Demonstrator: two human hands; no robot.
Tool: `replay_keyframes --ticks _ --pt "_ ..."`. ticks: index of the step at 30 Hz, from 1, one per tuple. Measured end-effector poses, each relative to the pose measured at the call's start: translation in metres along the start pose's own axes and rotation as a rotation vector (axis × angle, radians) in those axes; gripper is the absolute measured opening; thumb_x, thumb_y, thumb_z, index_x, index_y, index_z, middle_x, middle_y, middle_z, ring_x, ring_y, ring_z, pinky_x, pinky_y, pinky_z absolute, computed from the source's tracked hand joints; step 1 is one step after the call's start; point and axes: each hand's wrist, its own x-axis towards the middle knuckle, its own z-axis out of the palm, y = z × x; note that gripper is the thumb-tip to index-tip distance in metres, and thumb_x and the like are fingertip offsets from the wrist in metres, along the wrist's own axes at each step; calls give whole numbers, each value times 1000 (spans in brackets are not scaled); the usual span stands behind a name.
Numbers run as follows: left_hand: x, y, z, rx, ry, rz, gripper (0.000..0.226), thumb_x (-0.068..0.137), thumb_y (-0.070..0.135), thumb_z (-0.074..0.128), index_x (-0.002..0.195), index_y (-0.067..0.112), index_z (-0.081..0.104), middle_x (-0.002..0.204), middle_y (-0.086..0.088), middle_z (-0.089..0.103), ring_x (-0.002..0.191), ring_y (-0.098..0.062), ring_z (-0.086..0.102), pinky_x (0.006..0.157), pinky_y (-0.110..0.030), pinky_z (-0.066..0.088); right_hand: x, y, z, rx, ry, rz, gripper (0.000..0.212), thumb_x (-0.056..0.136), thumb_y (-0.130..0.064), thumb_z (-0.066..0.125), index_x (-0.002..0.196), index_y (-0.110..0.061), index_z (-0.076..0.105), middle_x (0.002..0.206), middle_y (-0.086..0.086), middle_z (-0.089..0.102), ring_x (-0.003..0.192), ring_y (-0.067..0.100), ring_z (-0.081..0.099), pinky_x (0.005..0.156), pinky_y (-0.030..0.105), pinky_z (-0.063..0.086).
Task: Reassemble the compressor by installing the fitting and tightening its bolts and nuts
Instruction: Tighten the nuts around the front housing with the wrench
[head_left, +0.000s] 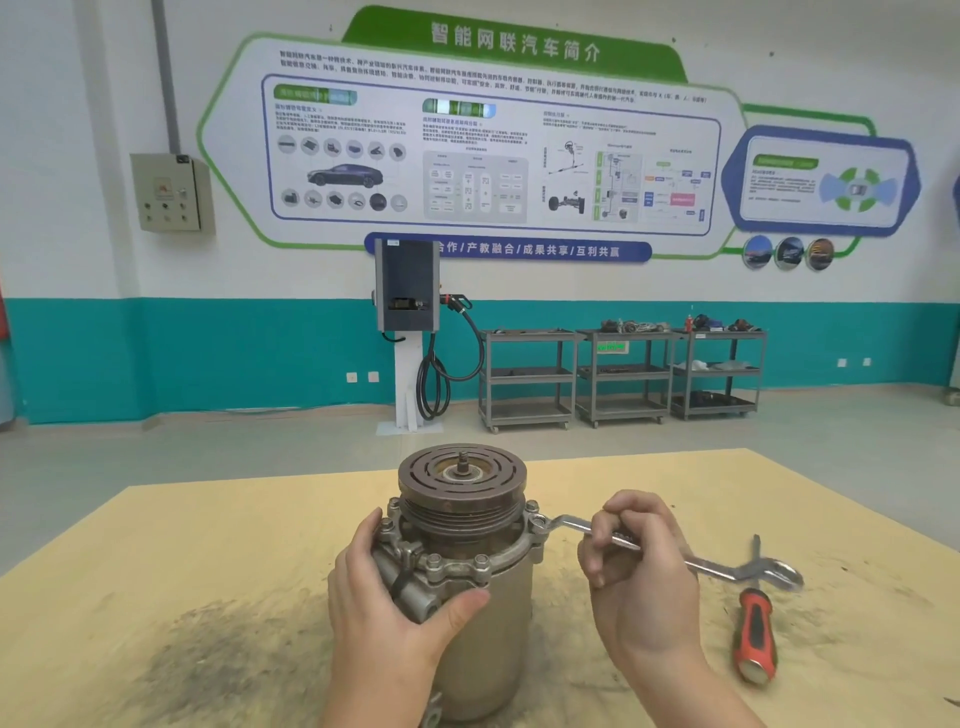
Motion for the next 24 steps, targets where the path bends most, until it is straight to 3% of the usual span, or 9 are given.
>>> replay_keyframes --ticks 3,6,8,10,12,15,17,20,24 --pt "-1 0 0 4 -1 -9 130 25 90 63 139 37 29 121 21 35 117 3 27 106 -35 27 -22 7 2 -169 -107 -212 35 87 2 41 69 -20 62 53 6 52 45 18 46 44 22 38" --pt "0 -3 0 8 10 9 128 26 94 61 137 39 29 118 24 35 116 4 28 102 -32 28 -39 19 11 -597 -241 -577 17 83 -14 56 79 -28 66 70 -3 64 60 6 58 55 17 46" --pt "3 -3 3 2 28 6 132 26 89 65 140 31 34 119 15 39 121 -7 35 103 -36 33 -41 26 18 -850 -379 -802 9 81 -13 65 85 -19 70 81 -11 66 71 -1 58 64 12 45" --pt "6 -3 4 -17 56 -13 126 27 78 68 138 27 37 119 10 42 124 -21 42 104 -42 37 -37 25 24 -927 -463 -880 5 81 -15 72 84 -11 71 86 -9 65 76 3 58 67 15 45" --pt "4 -4 3 -28 44 9 123 25 93 63 131 38 33 117 22 39 122 -12 38 101 -36 34 -35 16 25 -858 -504 -908 18 91 -25 66 84 -9 70 88 -7 63 78 9 60 68 17 47" --pt "2 -9 -1 11 -23 57 106 33 102 50 126 58 25 118 44 26 115 10 29 99 -29 27 -35 -5 29 -579 -399 -776 18 101 -34 45 92 -28 59 88 -9 64 72 7 60 66 17 47" --pt "3 -11 -4 47 -88 66 101 37 101 51 125 68 14 115 54 16 118 22 20 101 -29 25 -27 -14 31 -373 -230 -570 19 101 -24 37 94 -33 52 76 1 66 56 13 56 55 20 44" --pt "12 -13 -10 103 -140 91 98 40 101 50 121 80 0 126 43 21 120 8 26 105 -32 23 -5 -16 27 -163 -15 -204 27 101 -2 30 97 -24 45 60 4 61 44 16 47 44 21 38" --pt "19 -19 -18 60 -182 51 96 41 99 53 120 82 1 138 19 37 133 -14 31 110 -38 25 13 -8 22 25 92 68 23 98 2 28 92 -16 40 50 2 51 36 14 36 38 19 30"
